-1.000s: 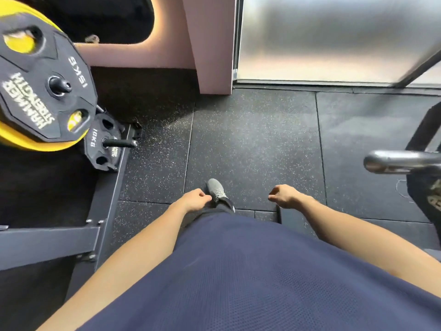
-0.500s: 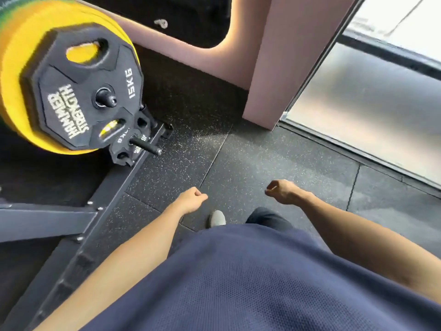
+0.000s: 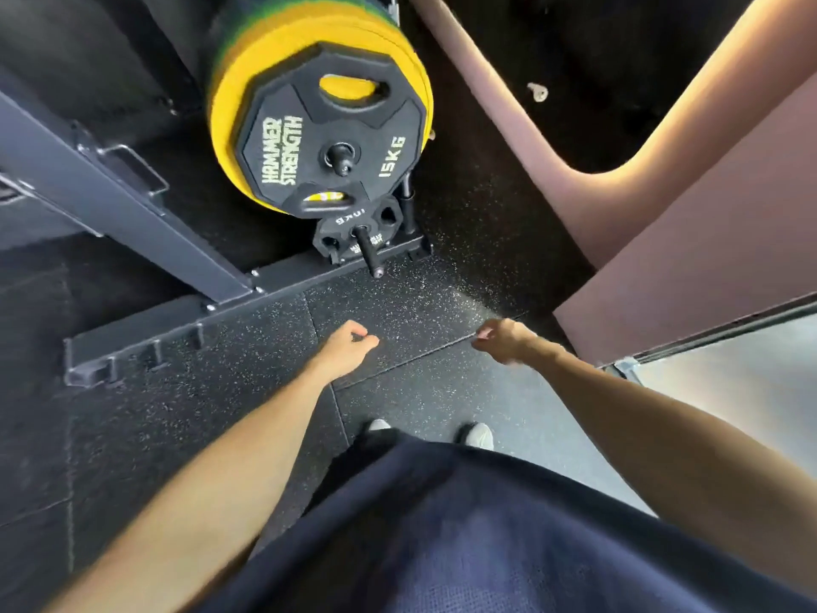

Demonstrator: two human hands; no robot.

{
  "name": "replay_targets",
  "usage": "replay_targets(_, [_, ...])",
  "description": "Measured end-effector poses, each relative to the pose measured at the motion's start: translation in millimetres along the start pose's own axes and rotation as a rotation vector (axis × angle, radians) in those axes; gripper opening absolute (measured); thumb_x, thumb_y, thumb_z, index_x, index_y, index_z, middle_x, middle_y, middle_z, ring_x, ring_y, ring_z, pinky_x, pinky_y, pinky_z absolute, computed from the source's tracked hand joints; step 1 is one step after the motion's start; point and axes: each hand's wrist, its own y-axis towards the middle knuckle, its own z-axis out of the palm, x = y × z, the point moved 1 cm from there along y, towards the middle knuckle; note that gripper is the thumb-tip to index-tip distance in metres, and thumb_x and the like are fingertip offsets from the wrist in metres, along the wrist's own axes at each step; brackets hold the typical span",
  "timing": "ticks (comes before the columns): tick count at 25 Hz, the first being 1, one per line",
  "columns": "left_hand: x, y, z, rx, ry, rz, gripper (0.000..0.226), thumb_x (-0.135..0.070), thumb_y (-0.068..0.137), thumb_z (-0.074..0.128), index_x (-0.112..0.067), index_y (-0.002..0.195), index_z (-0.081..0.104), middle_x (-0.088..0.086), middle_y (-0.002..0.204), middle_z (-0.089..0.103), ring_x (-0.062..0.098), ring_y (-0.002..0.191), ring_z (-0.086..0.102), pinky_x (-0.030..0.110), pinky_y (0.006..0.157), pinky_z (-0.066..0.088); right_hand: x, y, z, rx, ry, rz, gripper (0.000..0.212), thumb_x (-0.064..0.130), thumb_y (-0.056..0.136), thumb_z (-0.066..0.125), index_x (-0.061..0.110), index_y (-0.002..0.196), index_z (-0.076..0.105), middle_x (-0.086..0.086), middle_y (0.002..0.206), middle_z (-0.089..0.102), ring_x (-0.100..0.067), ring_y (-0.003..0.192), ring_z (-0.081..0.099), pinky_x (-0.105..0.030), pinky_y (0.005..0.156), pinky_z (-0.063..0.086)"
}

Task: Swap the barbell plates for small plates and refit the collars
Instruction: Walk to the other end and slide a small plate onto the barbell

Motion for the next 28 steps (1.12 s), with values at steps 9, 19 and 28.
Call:
replay_targets(9, [-108.8,-29.0,-136.7,-0.456,-0.071,0.155,0.05,-0.048,0.09,0.057,-0.022,0.132,0.051,0.004,0.138,0.049,0.023,0.118,0.052,0.034,0.088,0.042,100.4,8.3,-149.6,-0.246,-0.059,-0.369,0.048,0.032,0.092,0.058,0.011,0.134,0.051,-0.014,0.13,0.06,-0.028,0.12,0.056,-0.031,0.098,0.042])
replay_targets(19, [-228.3,-127.7,-322.5,-0.894,-0.073,0.432,0.048,-0.046,0.085,0.062,-0.023,0.126,0.053,0.007,0.13,0.055,0.023,0.118,0.054,0.035,0.096,0.042,252.5,-72.1,-312.4,-0.553,-0.123,-0.742,0.049,0.033,0.093,0.058,0.012,0.136,0.049,-0.014,0.132,0.058,-0.028,0.122,0.055,-0.03,0.1,0.039])
replay_targets(28, [-349.1,-256.1,-449.3,-1.193,0.005,0.684,0.047,-0.045,0.089,0.058,-0.021,0.129,0.052,0.006,0.134,0.053,0.022,0.122,0.05,0.032,0.093,0.038,355.0,-209.5,-450.0,-0.859,-0.158,-0.999,0.048,0.032,0.096,0.053,0.011,0.139,0.044,-0.011,0.136,0.055,-0.028,0.118,0.055,-0.033,0.098,0.042])
